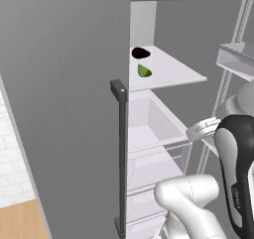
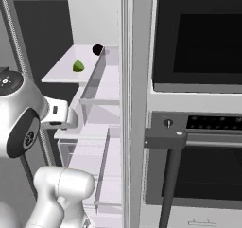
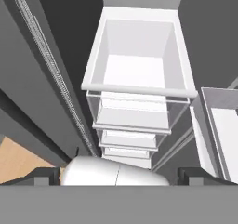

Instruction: Grab a lemon wedge from the fridge and one ice cube from the ice bowl, and put them in the glass of lemonade.

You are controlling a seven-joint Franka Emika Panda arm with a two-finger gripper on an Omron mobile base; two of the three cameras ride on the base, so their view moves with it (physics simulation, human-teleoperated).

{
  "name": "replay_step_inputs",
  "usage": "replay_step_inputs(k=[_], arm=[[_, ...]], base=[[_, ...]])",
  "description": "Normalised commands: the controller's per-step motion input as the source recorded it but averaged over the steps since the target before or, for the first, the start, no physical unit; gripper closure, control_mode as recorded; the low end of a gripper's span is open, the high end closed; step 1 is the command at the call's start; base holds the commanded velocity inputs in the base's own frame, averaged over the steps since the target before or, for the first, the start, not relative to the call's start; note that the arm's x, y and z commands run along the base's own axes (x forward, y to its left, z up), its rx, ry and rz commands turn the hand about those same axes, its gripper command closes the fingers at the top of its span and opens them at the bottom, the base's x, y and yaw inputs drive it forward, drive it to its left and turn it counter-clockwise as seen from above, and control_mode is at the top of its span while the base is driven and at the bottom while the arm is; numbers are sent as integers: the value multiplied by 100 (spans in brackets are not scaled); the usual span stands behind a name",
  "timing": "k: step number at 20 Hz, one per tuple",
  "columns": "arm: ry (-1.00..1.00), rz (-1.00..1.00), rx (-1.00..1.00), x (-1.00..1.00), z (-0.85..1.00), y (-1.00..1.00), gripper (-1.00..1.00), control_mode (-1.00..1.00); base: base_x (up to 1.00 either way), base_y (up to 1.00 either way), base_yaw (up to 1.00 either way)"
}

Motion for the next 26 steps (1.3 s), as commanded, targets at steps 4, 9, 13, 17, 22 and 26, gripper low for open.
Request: replay_step_inputs(k=[4,9,13,17,22,26], arm=[[-17,8,5,4,41,1,-100,-100],[-14,0,6,48,65,10,-100,-100],[-6,-4,0,94,100,43,-100,-100],[0,-4,0,100,49,28,-100,-100],[11,-3,-1,100,-8,3,-100,-100],[1,0,0,98,-45,-8,-100,-100]], base=[[0,0,0],[0,0,0],[0,0,0],[0,0,0],[0,0,0],[0,0,0]])
